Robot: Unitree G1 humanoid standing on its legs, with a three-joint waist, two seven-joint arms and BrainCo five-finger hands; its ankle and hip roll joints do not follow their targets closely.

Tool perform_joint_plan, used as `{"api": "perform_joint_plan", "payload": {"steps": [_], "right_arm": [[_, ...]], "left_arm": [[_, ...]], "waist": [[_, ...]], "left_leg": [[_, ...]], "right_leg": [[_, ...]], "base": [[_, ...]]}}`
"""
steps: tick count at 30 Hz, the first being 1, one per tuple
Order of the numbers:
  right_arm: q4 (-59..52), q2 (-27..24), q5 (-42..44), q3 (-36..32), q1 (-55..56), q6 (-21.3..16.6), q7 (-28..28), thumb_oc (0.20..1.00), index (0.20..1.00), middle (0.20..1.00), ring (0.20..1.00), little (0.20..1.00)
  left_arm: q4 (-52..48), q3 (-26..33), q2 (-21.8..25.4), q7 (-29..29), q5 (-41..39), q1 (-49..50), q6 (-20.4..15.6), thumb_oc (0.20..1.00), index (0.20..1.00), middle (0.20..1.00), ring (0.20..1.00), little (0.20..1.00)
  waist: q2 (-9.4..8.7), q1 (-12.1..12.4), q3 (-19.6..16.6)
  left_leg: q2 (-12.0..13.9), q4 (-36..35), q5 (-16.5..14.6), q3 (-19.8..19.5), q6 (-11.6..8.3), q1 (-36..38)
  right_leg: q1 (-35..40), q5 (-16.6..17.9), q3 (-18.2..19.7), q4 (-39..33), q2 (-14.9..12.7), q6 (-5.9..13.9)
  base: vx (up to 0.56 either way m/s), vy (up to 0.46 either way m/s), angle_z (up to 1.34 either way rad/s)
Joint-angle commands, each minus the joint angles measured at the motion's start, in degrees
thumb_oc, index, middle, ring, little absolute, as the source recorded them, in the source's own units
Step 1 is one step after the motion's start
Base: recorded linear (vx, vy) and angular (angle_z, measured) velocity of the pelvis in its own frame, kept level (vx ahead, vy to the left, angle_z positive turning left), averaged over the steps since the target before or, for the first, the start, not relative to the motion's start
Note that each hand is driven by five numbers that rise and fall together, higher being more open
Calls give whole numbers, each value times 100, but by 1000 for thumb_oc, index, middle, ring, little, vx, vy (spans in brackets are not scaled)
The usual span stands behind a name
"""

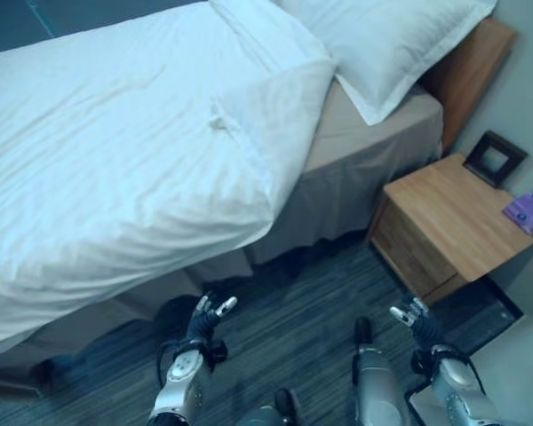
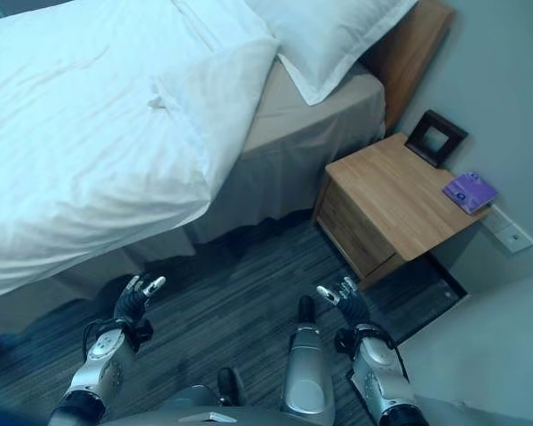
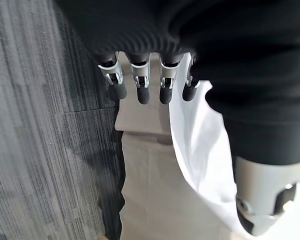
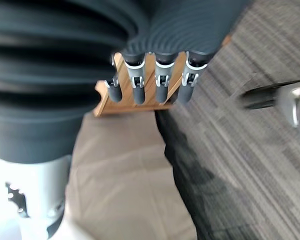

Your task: Making the bed.

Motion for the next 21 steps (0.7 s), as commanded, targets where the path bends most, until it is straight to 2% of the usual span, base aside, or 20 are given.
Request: {"api": "perform_joint_plan", "payload": {"steps": [1,2,3,4,5,6,7,8,9,10,11,12,13,14,15,16,21], "right_arm": [[-343,-57,28,-268,71,-250,100,1000,1000,1000,1000,1000],[-307,-113,-25,-239,98,-229,139,1000,1000,1000,1000,1000],[-44,-172,-7,-160,28,-203,161,1000,1000,1000,1000,1000],[-42,-171,-7,-159,27,-204,161,1000,1000,1000,1000,1000],[17,-239,0,-105,-69,-194,128,1000,1000,1000,1000,1000],[-8,-291,68,-90,-131,-236,91,1000,1000,1000,1000,1000],[-107,-430,186,-73,-133,-280,143,1000,1000,1000,1000,1000],[-107,-427,186,-73,-134,-280,143,1000,1000,1000,1000,1000],[-69,-511,148,-13,-215,-272,119,1000,1000,1000,1000,1000],[-68,-508,148,-12,-217,-272,120,1000,1000,1000,1000,1000],[-59,-555,126,-9,-228,-252,118,1000,1000,1000,1000,1000],[-80,-634,35,-50,-125,-234,183,1000,1000,1000,1000,1000],[-80,-632,35,-49,-126,-234,183,1000,1000,1000,1000,1000],[-53,-660,-76,-44,-104,-210,217,1000,1000,1000,1000,1000],[-53,-658,-77,-43,-104,-209,217,1000,1000,1000,1000,1000],[-8,-642,-215,-31,-69,-178,253,1000,1000,1000,1000,1000],[-71,-611,-285,-131,12,-181,327,1000,1000,1000,1000,1000]], "left_arm": [[-400,-184,189,-111,148,-310,-380,1000,1000,1000,1000,1000],[-450,-216,163,-95,153,-281,-404,1000,1000,1000,1000,1000],[-388,-306,48,-127,113,-252,-338,1000,1000,1000,1000,1000],[-388,-305,49,-127,113,-253,-338,1000,1000,1000,1000,1000],[-367,-360,-23,-125,-3,-272,-293,1000,1000,1000,1000,1000],[-410,-384,-84,-169,-218,-292,-281,1000,1000,1000,1000,1000],[-526,-562,-117,-299,-228,-365,-228,1000,1000,1000,1000,1000],[-526,-562,-115,-299,-228,-366,-228,1000,1000,1000,1000,1000],[-460,-587,-191,-241,-162,-435,-272,1000,1000,1000,1000,1000],[-459,-586,-188,-242,-163,-437,-272,1000,1000,1000,1000,1000],[-440,-551,-225,-242,-261,-449,-286,1000,1000,1000,1000,1000],[-583,-407,-245,-242,-475,-374,-363,1000,1000,1000,1000,1000],[-584,-406,-243,-242,-475,-374,-362,1000,1000,1000,1000,1000],[-667,-351,-164,-212,-361,-338,-394,1000,1000,1000,1000,1000],[-668,-350,-162,-212,-360,-337,-393,1000,1000,1000,1000,1000],[-1022,-172,-2,-165,-265,-189,-444,1000,1000,1000,1000,1000],[-1827,244,290,-81,-145,-127,-588,1000,1000,1000,1000,1000]], "waist": [[41,-329,-367],[45,-374,-430],[164,-461,-622],[158,-468,-633],[104,-441,-647],[28,-424,-627],[-174,-212,-439],[-186,-216,-450],[-291,-43,-316],[-306,-45,-329],[-328,-10,-290],[-277,131,-283],[-292,135,-295],[-254,206,-294],[-265,208,-303],[-180,361,-307],[-60,418,-423]], "left_leg": [[464,-275,-254,-193,-461,1393],[577,-127,-157,-197,-516,1426],[1022,977,891,-302,-752,1115],[1016,973,901,-311,-754,1101],[1232,2031,1438,-309,-707,557],[1437,2923,1832,-186,-657,39],[1439,3949,1852,-244,-454,-598],[1425,3946,1861,-247,-449,-613],[1216,4117,1593,-135,-492,-1093],[1198,4104,1607,-130,-486,-1105],[1283,4050,1565,100,-561,-1299],[1199,2911,1629,450,-679,-1460],[1180,2878,1652,465,-673,-1456],[959,2517,1579,350,-650,-1493],[944,2488,1599,361,-645,-1488],[624,1678,1569,23,-588,-1415],[418,1058,1535,-122,-552,-937]], "right_leg": [[-211,575,-391,310,350,-2],[-167,592,-424,459,412,-41],[30,413,-383,720,789,-356],[20,417,-386,716,780,-358],[238,257,-441,737,864,-577],[506,163,-506,669,889,-778],[1067,-24,-460,384,1032,-1081],[1056,-17,-460,380,1018,-1079],[1419,-44,-370,176,1043,-1098],[1403,-39,-366,174,1026,-1095],[1589,-55,-365,112,1041,-1109],[1831,-208,-313,115,1054,-1050],[1817,-204,-305,115,1037,-1047],[1889,-238,-245,128,1083,-1008],[1879,-234,-239,127,1070,-1006],[2047,-328,-157,172,1161,-935],[2247,-436,-93,137,1218,-951]], "base": [[333,-218,36],[491,-351,59],[486,-353,48],[482,-433,46],[277,-370,5],[498,-696,-6],[354,-522,-8],[402,-518,-4],[181,-189,-15],[299,-265,-23],[418,-135,-40],[420,-135,-28],[418,-43,-29],[110,16,-23],[332,48,-26],[300,29,-47],[214,22,-59]]}}
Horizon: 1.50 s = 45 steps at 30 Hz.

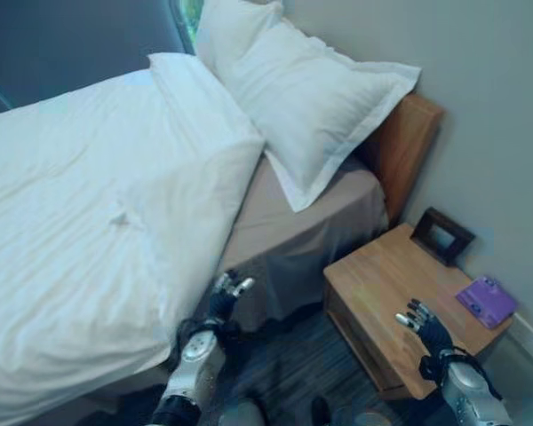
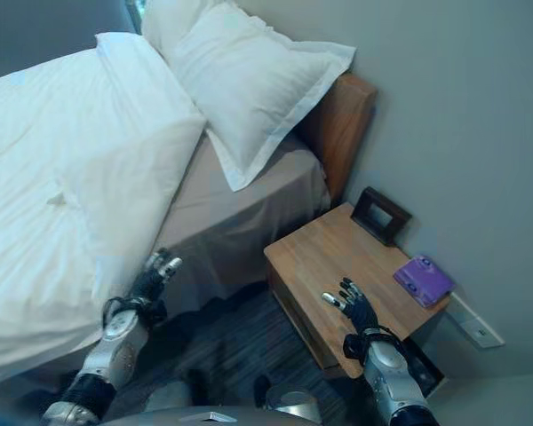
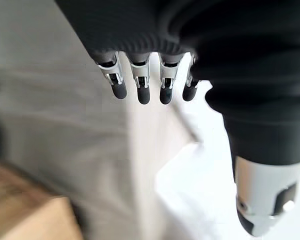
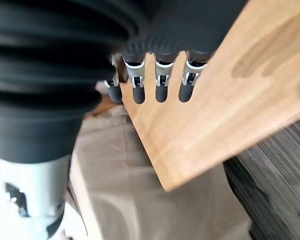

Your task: Making the bed.

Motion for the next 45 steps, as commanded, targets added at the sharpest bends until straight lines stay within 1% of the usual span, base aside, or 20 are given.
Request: {"api": "perform_joint_plan", "payload": {"steps": [1,3,6,8,11,12,15,17,18,20,21,22,23,24,27,29,33,37,40,45], "right_arm": [[-508,-208,-150,-261,187,-216,154,1000,1000,1000,1000,1000],[-519,-192,-184,-293,238,-217,164,1000,1000,1000,1000,1000],[-476,-154,-220,-358,333,-210,116,1000,1000,1000,1000,1000],[-469,-90,-127,-346,476,-178,216,1000,1000,1000,1000,1000],[-482,-129,-260,-268,490,-168,319,1000,1000,1000,1000,1000],[-524,-176,-278,-210,484,-183,383,1000,1000,1000,1000,1000],[-535,-199,-245,-186,505,-192,445,1000,1000,1000,1000,1000],[-539,-209,-231,-192,544,-188,474,1000,1000,1000,1000,1000],[-485,-261,-222,-173,586,-138,543,1000,1000,1000,1000,1000],[-478,-291,-203,-172,622,-128,573,1000,1000,1000,1000,1000],[-458,-318,-192,-141,646,-96,614,1000,1000,1000,1000,1000],[-394,-381,-159,-93,665,-60,680,1000,1000,1000,1000,1000],[-377,-382,-134,-82,659,-49,703,1000,1000,1000,1000,1000],[-376,-377,-133,-85,656,-48,703,1000,1000,1000,1000,1000],[-350,-384,-2,22,638,-23,706,1000,1000,1000,1000,1000],[-310,-375,29,120,588,-15,717,1000,1000,1000,1000,1000],[-314,-394,142,231,469,-23,718,1000,1000,1000,1000,1000],[-305,-383,178,273,416,-48,693,1000,1000,1000,1000,1000],[-252,-359,236,340,355,-53,600,1000,1000,1000,1000,1000],[-315,-401,260,397,353,-106,557,1000,1000,1000,1000,1000]], "left_arm": [[-806,408,211,90,75,-416,-505,1000,1000,1000,1000,1000],[-1005,405,269,110,130,-488,-499,1000,1000,1000,1000,1000],[-1002,281,582,232,520,-952,-476,1000,1000,1000,1000,1000],[-1141,216,867,281,674,-1354,-514,1000,1000,1000,1000,1000],[-1159,239,1119,268,770,-1572,-545,1000,1000,1000,1000,1000],[-968,253,1486,468,1204,-1924,-522,1000,1000,1000,1000,1000],[-186,233,1965,652,1380,-2426,-459,1000,1000,1000,1000,1000],[98,168,2075,655,1375,-2579,-411,1000,1000,1000,1000,1000],[1182,8,2356,648,1337,-3046,-225,1000,1000,1000,1000,1000],[1562,-42,2469,633,1286,-3272,-170,1000,1000,1000,1000,1000],[2017,-125,2573,637,1319,-3518,-83,1000,1000,1000,1000,1000],[2869,-354,2865,632,1732,-4069,119,1000,1000,1000,1000,1000],[3202,-386,2951,621,1786,-4247,148,1000,1000,1000,1000,1000],[3217,-398,2954,617,1783,-4265,141,1000,1000,1000,1000,1000],[4142,-319,3047,670,1746,-4636,260,1000,1000,1000,1000,1000],[4428,-426,3098,750,1827,-4908,329,1000,1000,1000,1000,1000],[4672,-572,3215,857,1750,-5426,355,1000,1000,1000,1000,1000],[4772,-546,3305,1005,1679,-5599,356,1000,1000,1000,1000,1000],[4945,-550,3386,1294,1610,-5967,404,1000,1000,1000,1000,1000],[5111,-423,3635,1642,1454,-6236,426,1000,1000,1000,1000,1000]], "waist": [[293,-38,-26],[352,-68,-49],[507,-193,-86],[623,-285,-208],[665,-310,-264],[694,-322,-290],[687,-373,-297],[679,-394,-298],[663,-463,-302],[657,-504,-306],[648,-543,-316],[619,-646,-319],[602,-668,-312],[599,-662,-312],[531,-790,-257],[514,-840,-213],[506,-948,-91],[493,-962,-48],[436,-1013,38],[373,-998,100]], "left_leg": [[131,-817,96,178,31,798],[83,-1008,57,198,58,897],[-25,-1207,73,28,48,969],[-116,-1422,-74,-67,115,1110],[-169,-1497,-134,-106,147,1174],[-201,-1531,-177,-140,165,1202],[-204,-1577,-215,-103,176,1222],[-198,-1587,-222,-86,179,1225],[-175,-1625,-229,-32,177,1228],[-159,-1634,-235,2,174,1215],[-145,-1646,-243,40,172,1209],[-97,-1670,-243,135,162,1173],[-78,-1682,-243,180,153,1146],[-77,-1682,-243,183,153,1141],[8,-1703,-219,348,120,977],[36,-1703,-216,430,114,908],[56,-1703,-209,560,96,697],[69,-1703,-196,630,86,573],[101,-1703,-179,771,59,337],[118,-1703,-189,915,39,243]], "right_leg": [[-605,295,82,12,-533,764],[-592,276,48,-8,-548,773],[-596,227,-14,-87,-610,776],[-514,165,-32,-128,-677,824],[-465,134,-55,-144,-715,843],[-453,112,-46,-144,-736,858],[-464,137,-27,-178,-742,894],[-469,146,-12,-190,-737,903],[-495,169,27,-217,-715,927],[-530,185,46,-227,-703,939],[-561,200,80,-233,-686,951],[-661,249,154,-257,-647,969],[-713,263,177,-263,-631,979],[-719,263,180,-261,-630,979],[-1026,336,343,-230,-546,991],[-1135,377,416,-233,-518,998],[-1441,463,535,-232,-477,1018],[-1621,525,603,-235,-459,1031],[-1927,623,704,-255,-412,1059],[-2049,683,780,-309,-385,1078]], "base": [[137,80,-26],[88,69,12],[23,91,24],[111,90,25],[101,58,28],[51,38,13],[48,31,25],[45,17,0],[46,21,-6],[35,16,-11],[24,9,-24],[25,12,-27],[6,4,-16],[-9,9,-15],[-21,12,-20],[1,9,-30],[-20,16,-22],[-8,2,-17],[7,-9,-19],[28,-4,-21]]}}
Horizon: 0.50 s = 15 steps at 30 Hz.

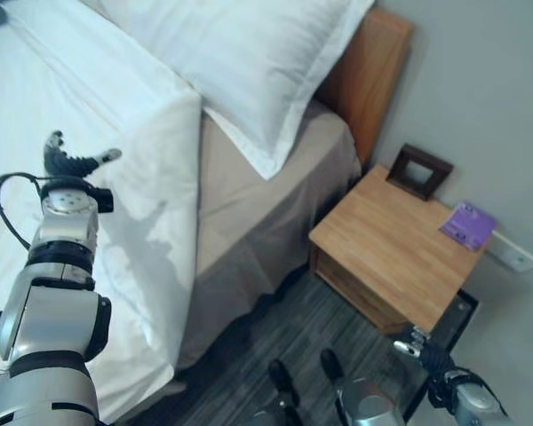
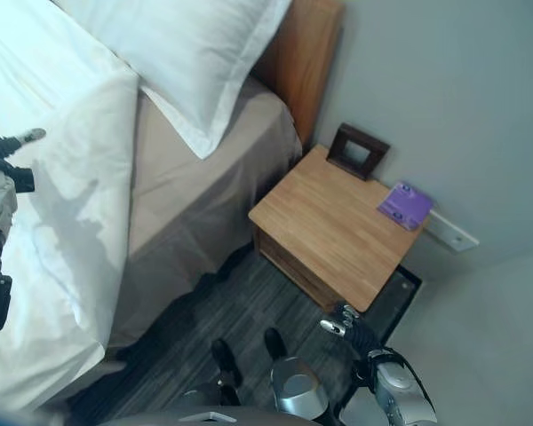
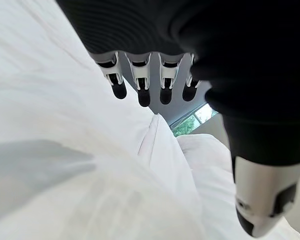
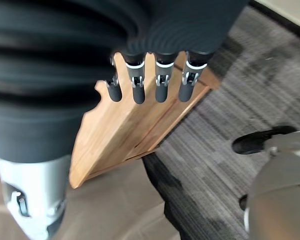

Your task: Making the bed.

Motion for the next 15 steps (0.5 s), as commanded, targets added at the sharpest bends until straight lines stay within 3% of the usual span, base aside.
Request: {"api": "perform_joint_plan", "payload": {"steps": [1,15], "right_arm": [[-242,-42,243,-3,90,-247,-60,1000,1000,1000,1000,1000],[-305,-176,221,276,-1,-348,90,1000,1000,1000,1000,1000]], "left_arm": [[284,47,558,498,-185,-786,-129,1000,1000,1000,1000,1000],[283,-87,1075,613,34,-856,-174,1000,1000,1000,1000,1000]], "waist": [[-196,114,-134],[-225,262,-95]], "left_leg": [[297,33,139,118,-387,532],[299,33,85,143,-405,496]], "right_leg": [[-279,332,168,-129,-220,644],[-332,322,64,-180,-219,653]], "base": [[27,-1,-17],[21,0,1]]}}
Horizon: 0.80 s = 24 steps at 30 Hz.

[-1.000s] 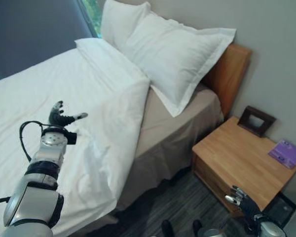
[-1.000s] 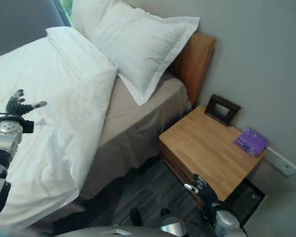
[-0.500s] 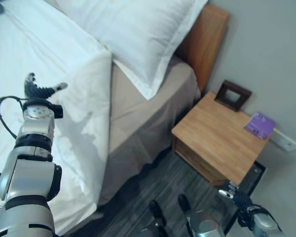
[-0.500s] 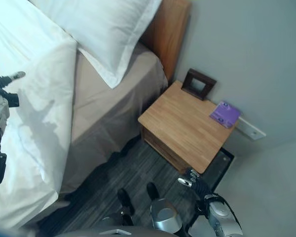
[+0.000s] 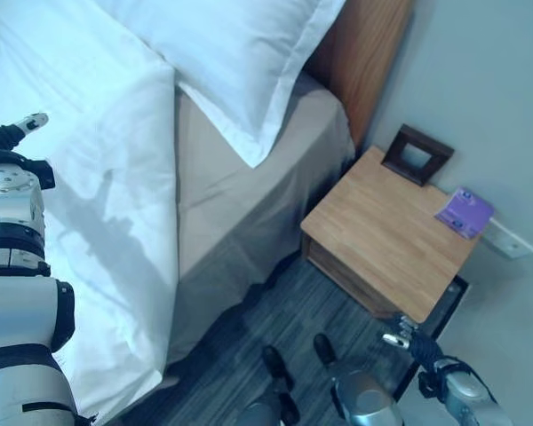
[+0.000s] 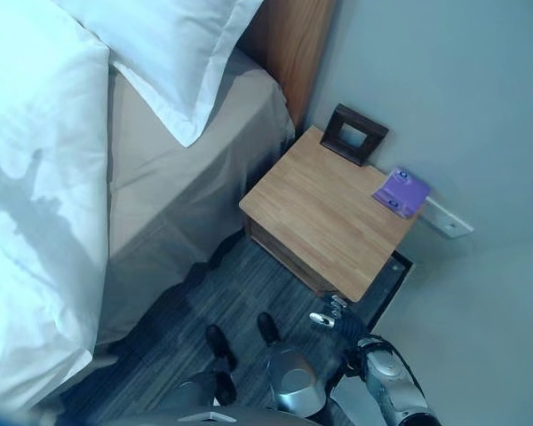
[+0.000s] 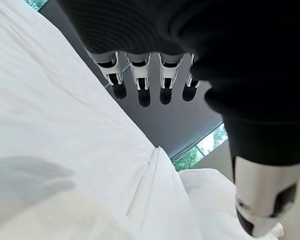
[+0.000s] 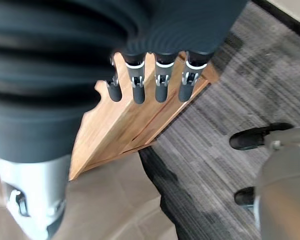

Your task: Making the bed.

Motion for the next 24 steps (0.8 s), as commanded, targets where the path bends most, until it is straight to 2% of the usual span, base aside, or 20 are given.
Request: {"api": "perform_joint_plan", "payload": {"steps": [1,7,15,16,20,24], "right_arm": [[-231,-168,216,-39,255,-223,61,1000,1000,1000,1000,1000],[-295,-273,229,-70,279,-249,74,1000,1000,1000,1000,1000],[-437,-344,378,-189,266,-381,-11,1000,1000,1000,1000,1000],[-397,-395,417,-188,304,-399,-40,1000,1000,1000,1000,1000],[-304,-470,434,-206,290,-433,-108,1000,1000,1000,1000,1000],[-259,-470,548,-278,238,-498,-238,1000,1000,1000,1000,1000]], "left_arm": [[112,-91,474,172,28,-251,-217,1000,1000,1000,1000,1000],[183,157,563,109,-5,115,-204,1000,1000,1000,1000,1000],[294,652,861,247,-502,325,-294,1000,1000,1000,1000,1000],[331,702,978,257,-617,315,-285,1000,1000,1000,1000,1000],[347,638,1079,290,-801,148,-295,1000,1000,1000,1000,1000],[552,919,906,153,-1391,274,-317,1000,1000,1000,1000,1000]], "waist": [[-107,99,-283],[-164,90,-191],[-353,10,171],[-412,-8,320],[-421,-49,498],[-394,-80,731]], "left_leg": [[278,31,75,157,-420,559],[300,31,44,166,-425,500],[325,31,93,245,-443,98],[332,31,134,255,-455,-91],[319,31,205,203,-477,-446],[309,31,252,149,-509,-811]], "right_leg": [[-359,291,74,0,-226,671],[-444,278,62,15,-200,667],[-909,433,182,44,-113,674],[-1102,490,228,53,-106,664],[-1417,554,219,39,-127,654],[-1726,637,196,9,-148,662]], "base": [[26,12,6],[-3,9,-2],[-11,3,-4],[-53,-24,-26],[-64,-25,-7],[-32,-8,2]]}}
